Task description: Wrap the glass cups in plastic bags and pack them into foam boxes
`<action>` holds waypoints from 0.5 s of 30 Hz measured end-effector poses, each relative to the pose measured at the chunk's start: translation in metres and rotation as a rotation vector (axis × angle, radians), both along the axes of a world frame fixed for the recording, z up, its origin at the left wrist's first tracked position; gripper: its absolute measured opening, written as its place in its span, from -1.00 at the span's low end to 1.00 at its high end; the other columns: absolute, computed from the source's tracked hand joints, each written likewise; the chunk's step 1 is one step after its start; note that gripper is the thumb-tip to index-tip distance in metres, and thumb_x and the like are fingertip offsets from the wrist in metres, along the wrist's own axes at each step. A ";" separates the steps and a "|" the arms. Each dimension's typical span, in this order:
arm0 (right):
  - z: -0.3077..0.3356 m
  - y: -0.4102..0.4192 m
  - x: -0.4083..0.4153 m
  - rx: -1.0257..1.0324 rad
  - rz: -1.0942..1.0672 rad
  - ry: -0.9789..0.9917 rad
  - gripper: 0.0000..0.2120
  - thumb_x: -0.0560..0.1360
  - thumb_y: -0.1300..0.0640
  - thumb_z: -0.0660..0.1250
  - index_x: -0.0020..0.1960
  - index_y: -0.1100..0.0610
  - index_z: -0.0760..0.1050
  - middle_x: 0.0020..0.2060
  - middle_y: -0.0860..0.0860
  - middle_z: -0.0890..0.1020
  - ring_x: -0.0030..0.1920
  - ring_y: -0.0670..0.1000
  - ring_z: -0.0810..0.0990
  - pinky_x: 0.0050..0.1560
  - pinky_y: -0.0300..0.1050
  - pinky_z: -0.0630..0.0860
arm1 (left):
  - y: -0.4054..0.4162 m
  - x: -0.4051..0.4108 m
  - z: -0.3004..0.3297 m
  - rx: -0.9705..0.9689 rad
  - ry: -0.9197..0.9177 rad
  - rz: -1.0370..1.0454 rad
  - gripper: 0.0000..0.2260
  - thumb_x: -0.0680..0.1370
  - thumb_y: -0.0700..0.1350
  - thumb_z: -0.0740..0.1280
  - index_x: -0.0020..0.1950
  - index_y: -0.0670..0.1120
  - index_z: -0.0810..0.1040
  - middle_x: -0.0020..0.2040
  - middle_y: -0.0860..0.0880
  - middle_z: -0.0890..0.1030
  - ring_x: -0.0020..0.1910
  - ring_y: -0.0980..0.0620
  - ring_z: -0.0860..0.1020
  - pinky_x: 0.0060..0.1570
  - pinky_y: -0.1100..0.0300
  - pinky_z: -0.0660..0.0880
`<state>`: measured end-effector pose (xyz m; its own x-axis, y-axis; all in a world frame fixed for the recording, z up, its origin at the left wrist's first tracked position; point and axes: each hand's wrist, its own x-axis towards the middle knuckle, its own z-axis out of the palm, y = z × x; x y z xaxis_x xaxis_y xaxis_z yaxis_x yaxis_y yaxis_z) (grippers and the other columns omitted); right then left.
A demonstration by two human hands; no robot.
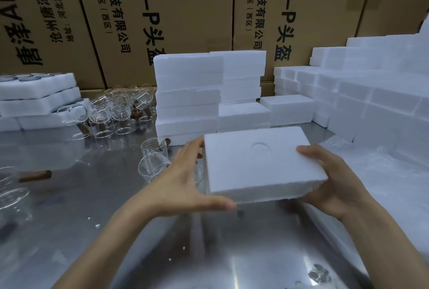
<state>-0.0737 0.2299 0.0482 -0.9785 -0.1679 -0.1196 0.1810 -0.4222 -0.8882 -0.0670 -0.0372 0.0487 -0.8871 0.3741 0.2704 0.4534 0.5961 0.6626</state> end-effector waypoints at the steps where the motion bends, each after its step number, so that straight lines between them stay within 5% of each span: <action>1: 0.001 -0.001 0.000 -0.022 0.003 0.019 -0.71 0.27 0.08 0.36 -0.03 0.15 0.61 -0.16 0.10 0.69 -0.28 0.05 0.68 -0.40 -0.08 0.57 | 0.001 0.001 0.003 0.098 -0.054 -0.004 0.06 0.08 0.51 0.41 0.48 0.23 0.10 0.41 0.24 0.28 0.40 0.17 0.31 0.40 -0.09 0.29; 6: 0.003 -0.007 0.001 -0.077 0.019 0.111 -0.68 0.31 0.06 0.32 0.03 0.12 0.61 -0.02 0.11 0.68 -0.13 0.08 0.68 -0.12 0.02 0.51 | 0.013 0.003 0.012 0.548 -0.312 0.079 0.12 0.01 0.56 0.38 0.50 0.19 0.15 0.47 -0.01 0.36 0.39 -0.27 0.31 0.38 -0.33 0.17; 10: 0.011 -0.008 0.003 -0.051 -0.001 0.130 -0.59 0.30 0.03 0.36 0.12 0.12 0.56 0.02 0.10 0.68 -0.08 0.06 0.68 -0.14 0.01 0.59 | 0.022 0.001 0.017 0.832 -0.562 -0.026 -0.19 0.18 0.16 0.53 0.37 -0.04 0.42 0.21 -0.04 0.62 0.18 -0.05 0.60 0.14 -0.02 0.55; 15: 0.026 -0.001 0.008 -0.073 -0.042 0.091 -0.74 0.31 0.04 0.39 -0.03 0.08 0.65 -0.03 0.07 0.70 -0.14 0.03 0.69 -0.21 -0.06 0.63 | 0.037 -0.006 0.015 0.954 -0.608 -0.053 -0.65 0.33 -0.01 0.44 0.07 -0.09 0.68 0.09 -0.12 0.67 0.02 -0.08 0.66 -0.19 0.04 0.63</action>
